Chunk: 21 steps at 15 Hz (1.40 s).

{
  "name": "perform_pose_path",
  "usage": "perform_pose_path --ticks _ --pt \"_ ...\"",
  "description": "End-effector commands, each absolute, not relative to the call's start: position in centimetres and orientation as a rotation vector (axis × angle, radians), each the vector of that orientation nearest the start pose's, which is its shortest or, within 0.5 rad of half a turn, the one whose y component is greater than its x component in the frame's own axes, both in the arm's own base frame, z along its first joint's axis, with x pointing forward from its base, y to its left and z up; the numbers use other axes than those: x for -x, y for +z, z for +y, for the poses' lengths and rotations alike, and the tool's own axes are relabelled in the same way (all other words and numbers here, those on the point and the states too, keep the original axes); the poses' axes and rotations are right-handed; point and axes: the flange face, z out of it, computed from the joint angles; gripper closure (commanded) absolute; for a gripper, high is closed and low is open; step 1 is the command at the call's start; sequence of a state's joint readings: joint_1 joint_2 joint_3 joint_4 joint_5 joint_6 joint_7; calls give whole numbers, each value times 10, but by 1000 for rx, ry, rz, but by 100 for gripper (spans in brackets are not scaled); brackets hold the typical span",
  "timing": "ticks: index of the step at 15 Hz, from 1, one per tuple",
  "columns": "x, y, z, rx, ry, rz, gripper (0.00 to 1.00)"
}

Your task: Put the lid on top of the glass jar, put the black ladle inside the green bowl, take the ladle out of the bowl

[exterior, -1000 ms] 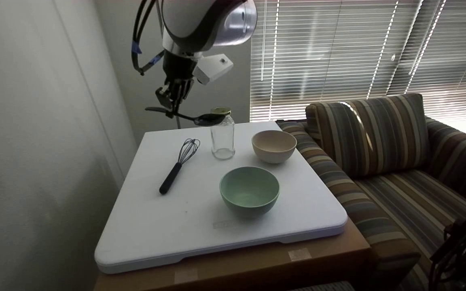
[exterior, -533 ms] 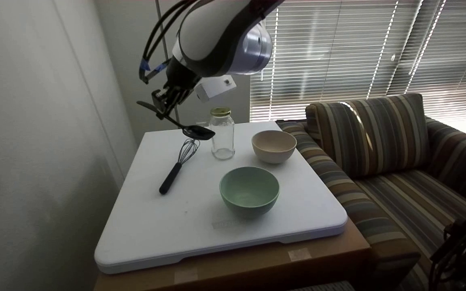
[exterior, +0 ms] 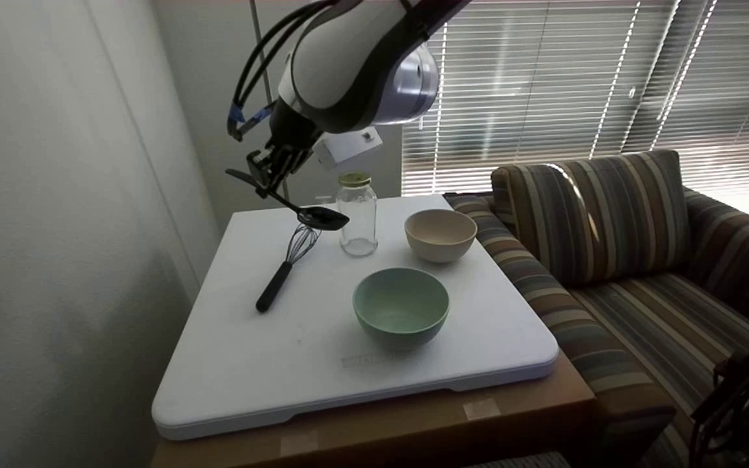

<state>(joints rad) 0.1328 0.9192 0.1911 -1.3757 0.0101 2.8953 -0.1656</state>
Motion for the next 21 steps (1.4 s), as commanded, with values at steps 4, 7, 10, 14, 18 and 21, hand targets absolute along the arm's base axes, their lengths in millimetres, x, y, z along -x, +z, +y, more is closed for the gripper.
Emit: perform_pose_path --ticks 4,7,10,14,18,21 --pt "-715 252 177 2868 -797 -441 96" --pt "-693 253 161 2905 -753 -418 96" --pt "-669 247 150 2910 -689 -420 96" --pt "-639 225 147 2833 -585 -334 96" --pt "-621 201 139 2770 -612 -238 96" --pt "-615 189 130 2747 -723 -189 96"
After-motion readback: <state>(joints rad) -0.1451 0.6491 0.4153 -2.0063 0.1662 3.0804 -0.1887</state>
